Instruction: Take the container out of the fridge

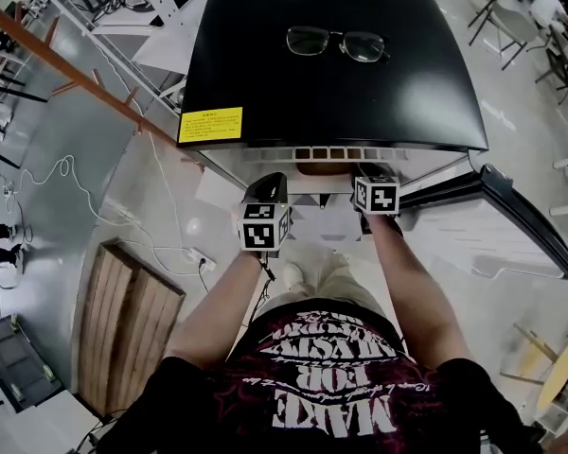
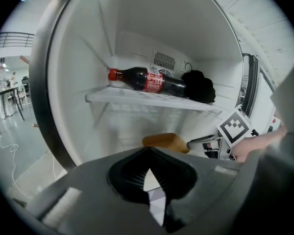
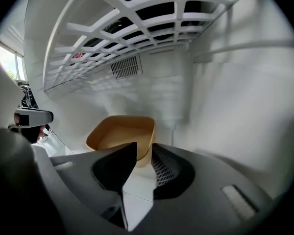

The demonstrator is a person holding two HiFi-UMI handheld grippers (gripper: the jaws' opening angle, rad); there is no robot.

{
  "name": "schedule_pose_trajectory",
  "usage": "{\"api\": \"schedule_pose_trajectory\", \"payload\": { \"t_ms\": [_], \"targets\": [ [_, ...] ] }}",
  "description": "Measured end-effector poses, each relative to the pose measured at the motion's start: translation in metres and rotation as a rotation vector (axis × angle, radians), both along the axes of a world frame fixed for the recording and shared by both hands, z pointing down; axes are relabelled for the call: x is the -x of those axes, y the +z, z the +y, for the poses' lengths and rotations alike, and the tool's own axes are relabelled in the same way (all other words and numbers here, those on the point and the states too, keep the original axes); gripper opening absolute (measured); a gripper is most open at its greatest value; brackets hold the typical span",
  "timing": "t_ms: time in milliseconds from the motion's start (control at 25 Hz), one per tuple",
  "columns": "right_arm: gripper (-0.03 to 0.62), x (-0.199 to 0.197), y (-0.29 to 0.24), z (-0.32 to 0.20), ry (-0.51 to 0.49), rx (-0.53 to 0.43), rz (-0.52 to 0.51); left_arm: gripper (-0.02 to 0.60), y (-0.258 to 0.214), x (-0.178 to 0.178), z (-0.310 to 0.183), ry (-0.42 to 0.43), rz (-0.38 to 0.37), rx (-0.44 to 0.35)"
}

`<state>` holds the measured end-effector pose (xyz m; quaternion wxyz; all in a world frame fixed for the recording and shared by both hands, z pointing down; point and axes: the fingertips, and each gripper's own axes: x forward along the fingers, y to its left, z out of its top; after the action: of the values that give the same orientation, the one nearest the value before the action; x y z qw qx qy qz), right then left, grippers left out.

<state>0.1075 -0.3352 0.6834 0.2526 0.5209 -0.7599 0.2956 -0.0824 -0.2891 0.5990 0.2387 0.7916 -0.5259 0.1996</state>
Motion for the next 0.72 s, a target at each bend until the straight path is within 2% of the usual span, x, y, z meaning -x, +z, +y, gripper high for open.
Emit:
{"api": "schedule_pose_trajectory", "payload": {
  "t_ms": [280,720],
  "targets": [
    [0.13,0.002,0.005,-0.004,0.009,0.027,-0.016,0.0,-0.001,0.0,-0.001,0.003,-0.001,0.0],
    [0.13,-0.003,0.016,-0.01,0.037,0.08,0.025,0.0,0.0,-0.003,0.0,0.005,0.001,0.003]
  ]
}}
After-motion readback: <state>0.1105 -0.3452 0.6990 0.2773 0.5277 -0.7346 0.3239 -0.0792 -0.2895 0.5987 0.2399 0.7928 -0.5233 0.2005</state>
